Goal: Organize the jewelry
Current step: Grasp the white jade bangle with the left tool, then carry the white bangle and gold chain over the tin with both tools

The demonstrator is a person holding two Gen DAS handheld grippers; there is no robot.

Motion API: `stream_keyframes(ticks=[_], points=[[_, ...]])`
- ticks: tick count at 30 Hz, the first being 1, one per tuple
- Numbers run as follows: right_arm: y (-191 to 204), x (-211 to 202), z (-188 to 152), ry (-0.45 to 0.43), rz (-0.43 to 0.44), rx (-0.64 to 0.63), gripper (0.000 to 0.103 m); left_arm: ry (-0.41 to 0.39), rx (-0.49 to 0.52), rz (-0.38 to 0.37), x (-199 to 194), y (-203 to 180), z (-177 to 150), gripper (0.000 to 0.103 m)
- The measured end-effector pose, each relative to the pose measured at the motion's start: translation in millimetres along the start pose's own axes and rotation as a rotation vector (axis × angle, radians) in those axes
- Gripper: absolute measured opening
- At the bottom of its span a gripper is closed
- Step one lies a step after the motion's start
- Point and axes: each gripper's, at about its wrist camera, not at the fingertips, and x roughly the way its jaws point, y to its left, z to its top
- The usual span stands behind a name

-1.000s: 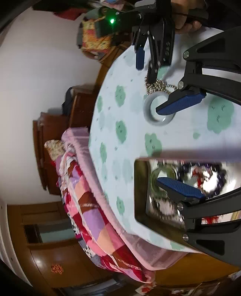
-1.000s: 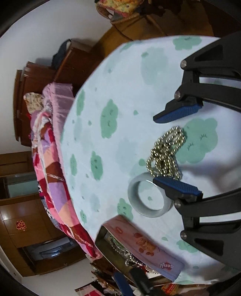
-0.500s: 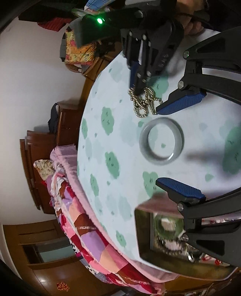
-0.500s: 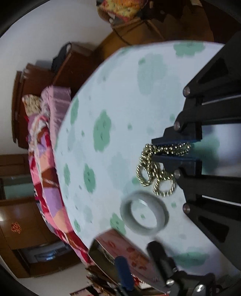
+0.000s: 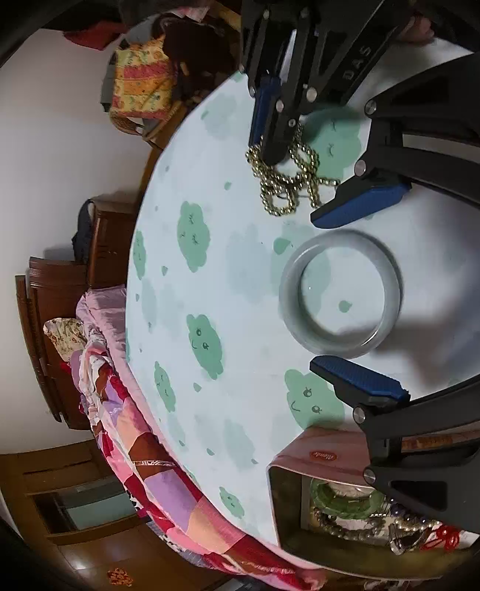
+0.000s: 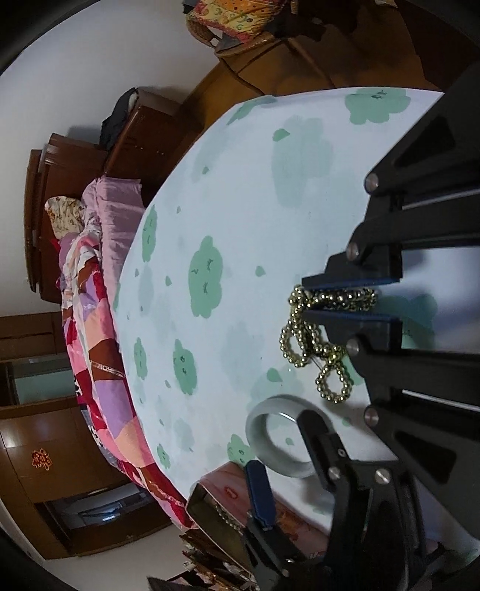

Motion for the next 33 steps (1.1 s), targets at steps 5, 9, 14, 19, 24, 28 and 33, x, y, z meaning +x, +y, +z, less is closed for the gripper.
stream_keyframes(ticks=[5, 9, 14, 19, 24, 28, 33], points=[[1, 1, 1, 0.002, 0.012, -0.006, 0.013, 0.032, -0.024, -0.024, 8, 6, 0, 0.076], [2, 1, 1, 0.002, 0.012, -0.016, 0.013, 0.058, -0.06, -0.061, 14, 12, 0, 0.076], [3, 1, 0, 0.002, 0.016, -0.022, 0.013, 0.049, -0.072, -0.078, 13, 14, -1, 0.076], [4, -6, -1, -0.049, 0.016, -0.024, 0.013, 0.039, -0.105, -0.097, 12, 20, -1, 0.076], [2, -12, -1, -0.094, 0.039, -0.011, 0.013, 0.007, -0.135, -0.102, 3, 27, -2, 0.076], [2, -13, 0, -0.112, 0.046, -0.009, 0.013, -0.019, -0.132, -0.103, -8, 26, -5, 0.076], [3, -19, 1, -0.151, 0.042, -0.01, 0.013, -0.05, -0.124, -0.108, -24, 26, -11, 0.076]])
